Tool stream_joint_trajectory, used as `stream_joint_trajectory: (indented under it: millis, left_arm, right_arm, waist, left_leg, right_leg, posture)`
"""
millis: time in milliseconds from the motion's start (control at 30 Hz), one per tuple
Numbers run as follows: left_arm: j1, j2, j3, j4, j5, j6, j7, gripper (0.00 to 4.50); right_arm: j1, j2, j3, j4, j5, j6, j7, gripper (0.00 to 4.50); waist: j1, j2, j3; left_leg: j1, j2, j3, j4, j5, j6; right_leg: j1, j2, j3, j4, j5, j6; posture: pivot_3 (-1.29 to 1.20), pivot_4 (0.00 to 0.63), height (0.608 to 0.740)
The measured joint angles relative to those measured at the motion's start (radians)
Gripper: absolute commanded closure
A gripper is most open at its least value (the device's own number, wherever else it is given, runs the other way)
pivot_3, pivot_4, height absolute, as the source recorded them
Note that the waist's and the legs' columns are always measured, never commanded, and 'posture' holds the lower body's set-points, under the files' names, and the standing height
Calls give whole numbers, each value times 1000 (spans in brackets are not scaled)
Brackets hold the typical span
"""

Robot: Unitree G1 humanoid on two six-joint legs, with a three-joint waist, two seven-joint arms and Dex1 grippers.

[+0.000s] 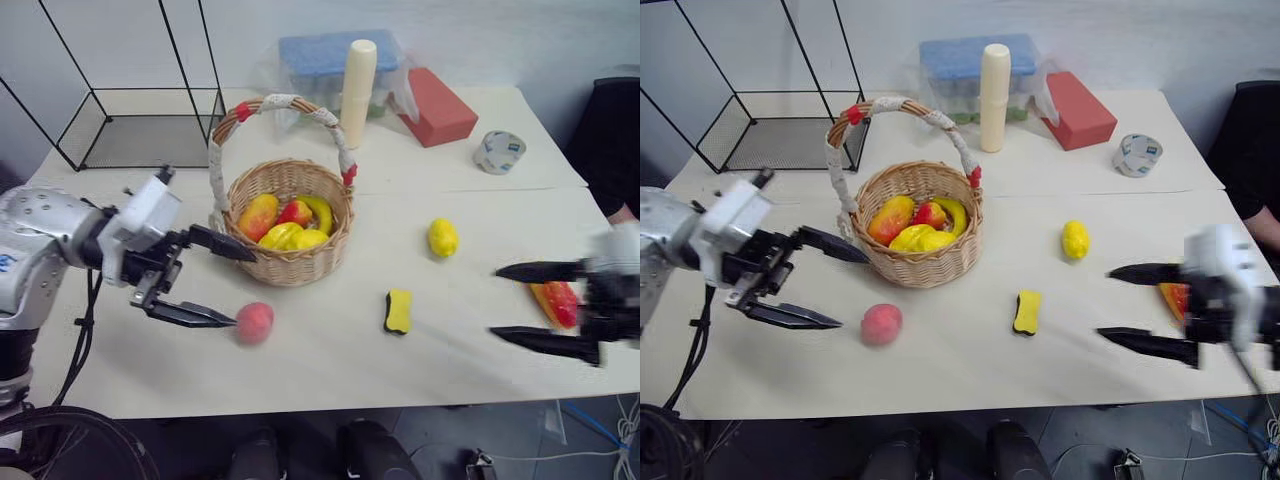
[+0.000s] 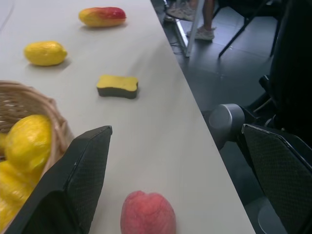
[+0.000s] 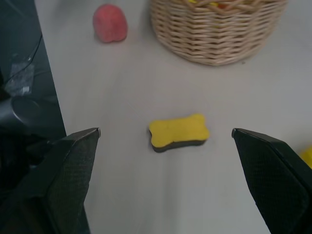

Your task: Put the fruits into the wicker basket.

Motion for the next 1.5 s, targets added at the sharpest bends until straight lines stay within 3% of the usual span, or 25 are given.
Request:
stream_joint_trajectory:
  millis: [167,267,567,733,900,1167,1267,1500]
  left_arm:
    - [-51,-19,-45,14,34,-38,0,0]
    - [-53,-23,-57,13,33,-35,0,0]
    - [-57,-23,-58,-1,34,-22,1,0]
    - [-57,-21,-56,-4,34,-21,1,0]
    - [-61,-21,-56,-4,36,-19,2,0]
    - [-82,-37,-52,-1,40,-17,2,0]
    - [-87,-49,-51,0,44,-18,3,0]
    - [-89,-54,-46,-5,53,-16,11,0]
  right_arm:
    - [-148,127,346,77,-260,-126,-92,36]
    - [-181,193,437,147,-350,-161,-133,36]
    - [-181,160,491,188,-449,-276,-60,36]
    - [-224,209,482,259,-454,-262,-81,36]
    - [-243,165,489,294,-467,-319,9,36]
    - [-541,108,622,406,-578,-490,285,36]
    - [-647,163,730,528,-690,-623,337,36]
    - [-837,335,822,777,-774,-783,375,36]
  waist:
    - [1,1,1]
    - [0,1,0]
    - [0,1,1]
    - [-2,1,1]
    - [-1,1,1]
    - [-5,2,2]
    - [-8,3,2]
    - [-29,3,2]
  left_leg:
    - [-3,0,0,6,-1,1]
    - [-4,0,1,7,-1,1]
    - [-4,0,1,8,-1,1]
    - [-3,0,2,9,0,1]
    - [-4,0,2,9,0,1]
    - [-3,1,1,11,0,1]
    - [-3,1,1,13,0,1]
    - [-3,1,1,14,0,1]
  right_leg:
    - [-4,-1,0,8,0,0]
    - [-7,-1,1,12,0,0]
    - [-8,-2,1,16,-1,-1]
    - [-9,-1,1,19,-1,-2]
    - [-9,-2,1,19,-1,-2]
    - [-10,-1,0,20,-2,-3]
    - [-10,-1,1,21,-2,-3]
    - [-11,-2,0,25,-2,-3]
  posture:
    - [0,150,740]
    - [0,150,740]
    - [0,150,740]
    - [0,150,740]
    - [0,150,740]
    - [0,150,740]
    - [0,150,740]
    - [0,150,740]
